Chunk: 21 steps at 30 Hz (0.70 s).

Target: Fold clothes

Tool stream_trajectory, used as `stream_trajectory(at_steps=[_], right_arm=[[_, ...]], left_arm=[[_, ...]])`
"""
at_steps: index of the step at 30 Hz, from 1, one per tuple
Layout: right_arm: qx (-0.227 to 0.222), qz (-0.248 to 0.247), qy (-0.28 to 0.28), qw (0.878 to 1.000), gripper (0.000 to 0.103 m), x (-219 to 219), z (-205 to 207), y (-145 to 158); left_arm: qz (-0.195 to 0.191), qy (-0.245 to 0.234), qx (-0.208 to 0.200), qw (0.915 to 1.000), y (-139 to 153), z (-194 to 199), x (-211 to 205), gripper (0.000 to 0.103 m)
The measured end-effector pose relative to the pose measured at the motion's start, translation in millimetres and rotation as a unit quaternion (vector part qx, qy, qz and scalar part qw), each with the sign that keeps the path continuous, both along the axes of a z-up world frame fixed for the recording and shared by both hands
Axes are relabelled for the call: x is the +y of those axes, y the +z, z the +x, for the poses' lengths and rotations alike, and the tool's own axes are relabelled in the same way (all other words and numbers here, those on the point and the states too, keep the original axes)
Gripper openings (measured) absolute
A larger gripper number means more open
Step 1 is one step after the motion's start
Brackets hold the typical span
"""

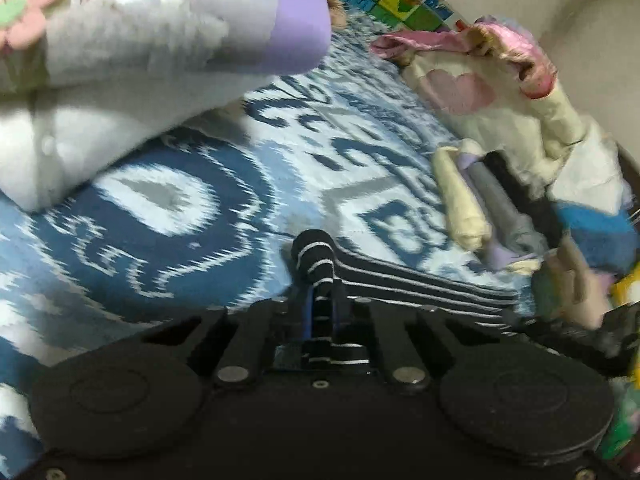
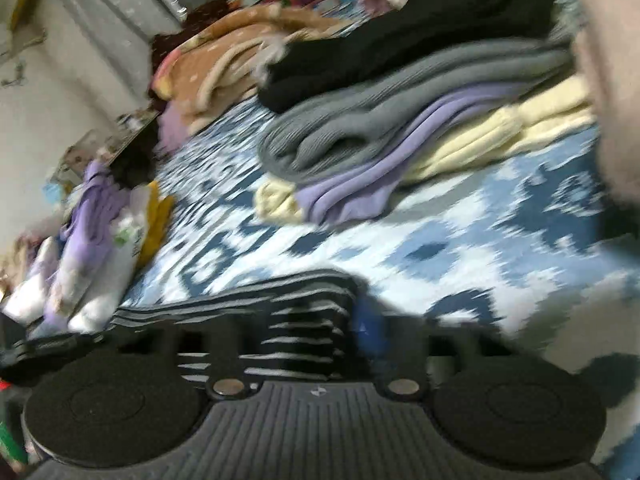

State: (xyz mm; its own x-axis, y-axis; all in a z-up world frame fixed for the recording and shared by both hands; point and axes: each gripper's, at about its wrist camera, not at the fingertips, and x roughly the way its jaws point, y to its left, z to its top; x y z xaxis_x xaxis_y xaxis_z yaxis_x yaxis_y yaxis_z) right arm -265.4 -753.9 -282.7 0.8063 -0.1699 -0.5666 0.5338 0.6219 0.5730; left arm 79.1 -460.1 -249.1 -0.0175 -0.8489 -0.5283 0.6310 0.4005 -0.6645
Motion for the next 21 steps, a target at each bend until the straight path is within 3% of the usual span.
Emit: stream_trajectory(at_steps=[3,4,5,6,7,9,12,13,17,18,20,21], right_arm=[[-0.037,-0.005,-0.026,0.999,0.009,2,-15,13],[-0.046,-0.008,-0.029,0.998,0.009,2,-18,18],[-0.029,-0.024,-0.027,0.999,0.009,2,-14,18],[0.002,-0.031,-0.018,0.999,0.011,2,-6,11],[0.028,-0.024,-0.018,0.999,0.011,1,0,1],[0.023,-0.029,-0.028,0.999,0.017,4,0,-2],[0.017,-0.081,-0.045,0.996,0.03,11,-5,25],[0.008,-0.094,-0.043,0.995,0.03,14,-6,33],[0.022,-0.093,-0.021,0.995,0.03,15,5,30],[0.031,-0.088,-0.015,0.996,0.028,14,10,26],[0.048,-0.077,-0.001,0.996,0.029,13,19,17],[0.045,-0.055,-0.001,0.997,0.023,7,19,3]], left_arm=[[-0.048,0.018,0.068,0.9964,-7,19,14,0.005],[-0.025,0.033,0.072,0.9966,-14,25,14,0.007],[0.024,0.052,0.062,0.9965,-25,28,11,0.008],[0.042,0.06,0.056,0.9957,-29,30,10,0.01],[0.036,0.061,0.055,0.996,-29,30,11,0.011],[0.043,0.065,0.019,0.9968,-17,25,12,0.014],[0.05,0.084,-0.039,0.9945,3,17,18,0.016],[0.051,0.084,-0.063,0.9932,9,13,18,0.016],[0.01,0.017,-0.082,0.9964,24,-5,10,0.016],[0.018,0.005,-0.085,0.9962,22,-10,4,0.018],[0.097,0.022,-0.11,0.9889,5,-12,-10,0.02],[0.113,0.03,-0.122,0.9857,-1,-13,-13,0.011]])
